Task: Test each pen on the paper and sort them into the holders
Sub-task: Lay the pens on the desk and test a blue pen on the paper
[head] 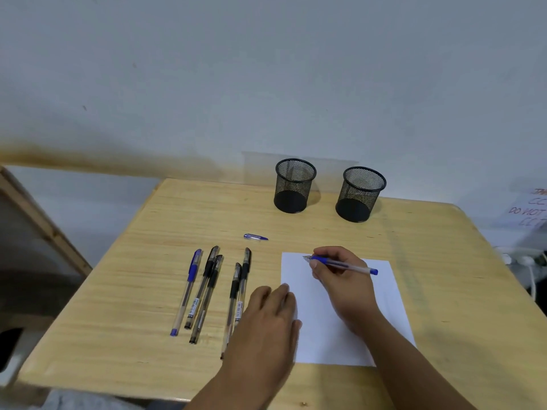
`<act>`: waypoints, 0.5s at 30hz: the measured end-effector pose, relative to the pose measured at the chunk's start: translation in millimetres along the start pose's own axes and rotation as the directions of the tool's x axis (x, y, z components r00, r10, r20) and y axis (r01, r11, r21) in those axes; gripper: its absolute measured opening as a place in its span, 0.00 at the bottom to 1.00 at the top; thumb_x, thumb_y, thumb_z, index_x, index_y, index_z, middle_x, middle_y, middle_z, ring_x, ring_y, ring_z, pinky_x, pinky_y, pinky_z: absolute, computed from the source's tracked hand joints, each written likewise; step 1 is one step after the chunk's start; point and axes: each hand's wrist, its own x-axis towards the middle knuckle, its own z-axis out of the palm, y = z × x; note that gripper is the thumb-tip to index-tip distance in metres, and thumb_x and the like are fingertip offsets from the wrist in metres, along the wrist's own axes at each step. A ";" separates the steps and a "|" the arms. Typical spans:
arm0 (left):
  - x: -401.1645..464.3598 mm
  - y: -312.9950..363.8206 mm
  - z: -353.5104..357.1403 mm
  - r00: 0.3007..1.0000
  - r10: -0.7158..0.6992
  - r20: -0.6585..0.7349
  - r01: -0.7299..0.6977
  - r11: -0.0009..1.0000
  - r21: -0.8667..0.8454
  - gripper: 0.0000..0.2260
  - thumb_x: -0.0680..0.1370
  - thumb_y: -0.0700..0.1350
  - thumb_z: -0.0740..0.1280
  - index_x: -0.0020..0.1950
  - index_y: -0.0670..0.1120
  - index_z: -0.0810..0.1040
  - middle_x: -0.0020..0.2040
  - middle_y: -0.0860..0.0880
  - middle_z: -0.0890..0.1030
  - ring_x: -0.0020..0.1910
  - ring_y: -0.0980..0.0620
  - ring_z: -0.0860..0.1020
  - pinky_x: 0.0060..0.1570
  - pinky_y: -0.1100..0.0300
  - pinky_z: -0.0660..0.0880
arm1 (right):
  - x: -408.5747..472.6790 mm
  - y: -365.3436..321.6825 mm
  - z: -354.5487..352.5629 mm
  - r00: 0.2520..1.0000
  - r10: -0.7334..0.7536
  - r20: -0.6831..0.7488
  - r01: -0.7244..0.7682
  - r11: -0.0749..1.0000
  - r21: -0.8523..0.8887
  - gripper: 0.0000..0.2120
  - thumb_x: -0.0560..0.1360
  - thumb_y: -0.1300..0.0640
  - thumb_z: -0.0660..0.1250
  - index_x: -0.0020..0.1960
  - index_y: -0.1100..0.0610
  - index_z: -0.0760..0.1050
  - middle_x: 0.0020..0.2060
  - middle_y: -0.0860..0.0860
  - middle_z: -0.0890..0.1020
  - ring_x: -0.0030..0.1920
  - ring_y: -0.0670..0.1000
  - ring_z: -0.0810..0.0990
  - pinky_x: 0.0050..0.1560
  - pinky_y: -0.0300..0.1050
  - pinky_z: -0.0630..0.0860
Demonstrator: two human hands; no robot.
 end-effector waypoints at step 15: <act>-6.7 1.0 11.7 0.997 -0.064 -0.042 0.063 0.998 -0.017 0.21 0.79 0.55 0.55 0.65 0.48 0.78 0.67 0.52 0.77 0.71 0.50 0.71 0.65 0.56 0.65 | 2.7 -7.5 9.0 0.998 -0.005 -0.061 0.001 0.998 -0.065 0.04 0.73 0.56 0.75 0.45 0.48 0.82 0.41 0.46 0.86 0.45 0.47 0.84 0.48 0.42 0.81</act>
